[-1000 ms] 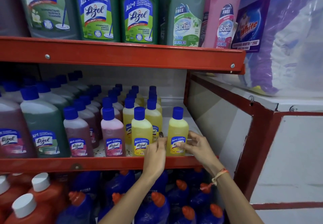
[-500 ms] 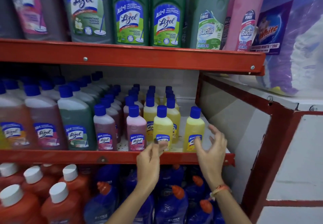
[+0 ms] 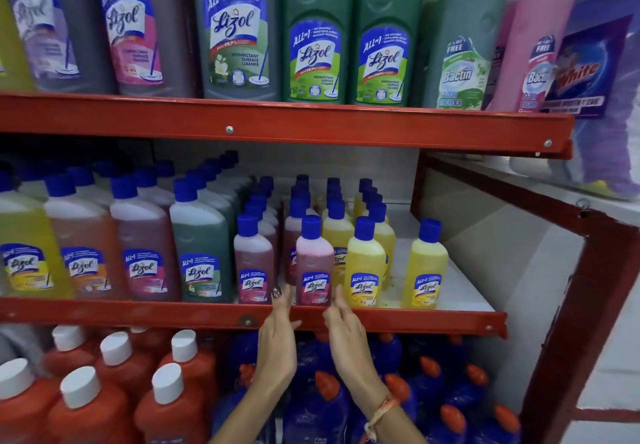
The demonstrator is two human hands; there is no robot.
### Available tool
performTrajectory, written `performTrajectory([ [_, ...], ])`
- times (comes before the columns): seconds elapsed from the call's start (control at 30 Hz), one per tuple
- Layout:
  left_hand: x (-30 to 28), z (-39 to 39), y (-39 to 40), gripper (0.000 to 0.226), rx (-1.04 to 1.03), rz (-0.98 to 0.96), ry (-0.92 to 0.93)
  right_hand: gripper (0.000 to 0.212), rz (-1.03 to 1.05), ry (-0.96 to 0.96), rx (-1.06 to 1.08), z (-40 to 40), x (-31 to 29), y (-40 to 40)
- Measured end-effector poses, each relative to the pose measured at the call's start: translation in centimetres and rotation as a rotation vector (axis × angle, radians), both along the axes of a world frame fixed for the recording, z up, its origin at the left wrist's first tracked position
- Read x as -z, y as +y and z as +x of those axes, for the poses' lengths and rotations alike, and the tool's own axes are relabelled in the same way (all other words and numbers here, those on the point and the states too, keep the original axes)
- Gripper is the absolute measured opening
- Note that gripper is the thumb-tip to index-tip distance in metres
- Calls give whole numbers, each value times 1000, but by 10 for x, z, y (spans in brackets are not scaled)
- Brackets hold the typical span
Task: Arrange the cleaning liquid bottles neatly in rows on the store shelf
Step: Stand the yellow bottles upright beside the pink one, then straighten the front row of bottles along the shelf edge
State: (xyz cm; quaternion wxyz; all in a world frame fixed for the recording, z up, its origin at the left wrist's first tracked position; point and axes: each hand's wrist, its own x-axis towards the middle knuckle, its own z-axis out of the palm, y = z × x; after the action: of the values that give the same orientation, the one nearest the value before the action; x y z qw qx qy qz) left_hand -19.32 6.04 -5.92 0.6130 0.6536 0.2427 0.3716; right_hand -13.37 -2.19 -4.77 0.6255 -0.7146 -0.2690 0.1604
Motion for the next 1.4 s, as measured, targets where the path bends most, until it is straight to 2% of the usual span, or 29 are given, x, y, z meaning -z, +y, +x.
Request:
performTrajectory([
  [0.23,-9,-8,11,55,53,-28,11,46,12,46,43,3,-6,9],
  [0.37,-5,-10,22,69,9,4,31,47,42,80,4,-3,-4,20],
  [0.63,-9,-12,21,62,-10,5,60,45,62,69,19,-5,-8,22],
  [0.93,-9,-23,10,50,-60,-13,-10,40,72,67,-19,-6,-10,9],
  [1.07,-4,-26,1,44,-117,26,-29,39,76,41,120,-1,-4,-15],
  [1.17,-9,-13,-13,46,17,-18,-50,39,55,-35,348,6,-2,-35],
  [1.23,-17,2,-23,50,137,-62,-32,41,38,-59,420,12,-5,-44],
  [1.4,-26,36,-32,57,240,-160,-7,44,29,37,332,26,-11,-46],
])
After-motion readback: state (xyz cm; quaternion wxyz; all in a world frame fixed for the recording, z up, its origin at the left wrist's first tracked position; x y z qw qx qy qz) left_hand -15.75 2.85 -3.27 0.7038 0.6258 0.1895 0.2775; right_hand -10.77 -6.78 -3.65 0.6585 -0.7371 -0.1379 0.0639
